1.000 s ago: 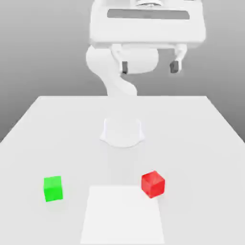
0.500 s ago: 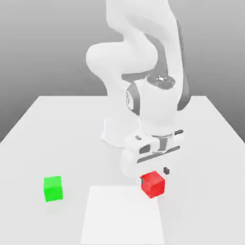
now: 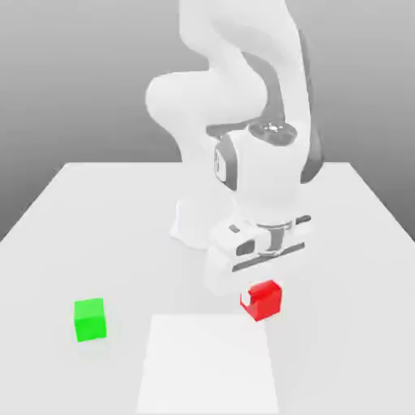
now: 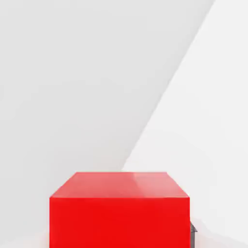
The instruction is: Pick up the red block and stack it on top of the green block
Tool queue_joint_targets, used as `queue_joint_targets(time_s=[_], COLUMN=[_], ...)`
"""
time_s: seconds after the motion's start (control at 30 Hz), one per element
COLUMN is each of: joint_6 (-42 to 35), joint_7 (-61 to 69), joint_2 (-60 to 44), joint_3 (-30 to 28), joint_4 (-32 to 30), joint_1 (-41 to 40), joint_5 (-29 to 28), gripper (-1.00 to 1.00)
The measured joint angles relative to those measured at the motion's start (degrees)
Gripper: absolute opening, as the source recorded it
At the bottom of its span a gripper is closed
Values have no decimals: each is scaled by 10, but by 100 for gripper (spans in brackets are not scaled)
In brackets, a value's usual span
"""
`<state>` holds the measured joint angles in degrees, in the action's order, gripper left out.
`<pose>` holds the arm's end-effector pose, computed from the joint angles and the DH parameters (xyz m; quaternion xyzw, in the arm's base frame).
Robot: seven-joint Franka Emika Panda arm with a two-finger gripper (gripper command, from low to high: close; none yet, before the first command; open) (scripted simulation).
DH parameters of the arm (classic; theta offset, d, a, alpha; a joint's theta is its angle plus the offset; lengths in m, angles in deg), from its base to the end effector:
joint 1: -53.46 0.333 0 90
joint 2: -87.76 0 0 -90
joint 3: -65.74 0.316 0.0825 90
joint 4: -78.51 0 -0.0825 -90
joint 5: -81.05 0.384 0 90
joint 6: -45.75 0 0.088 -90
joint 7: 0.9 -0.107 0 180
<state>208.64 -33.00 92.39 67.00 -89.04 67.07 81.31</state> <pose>0.3252 0.0858 0.2047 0.9884 -0.1520 -0.0002 0.0003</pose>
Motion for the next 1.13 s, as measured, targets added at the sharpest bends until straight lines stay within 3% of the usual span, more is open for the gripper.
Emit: queue_joint_targets(time_s=[0.47,0.57,0.67,0.7,0.93,1.13], joint_6=[-87,-47,6,17,16,-81], joint_7=[-282,-280,-244,-238,-238,-301], joint_2=[18,-36,-97,-109,-108,-1], joint_3=[-178,-196,-174,-166,-166,-170], joint_4=[72,85,88,89,89,84], joint_1=[-256,-273,-285,-291,-292,-310], joint_5=[-41,-3,52,62,61,-27], gripper=[-100,-100,-100,100,100,100])
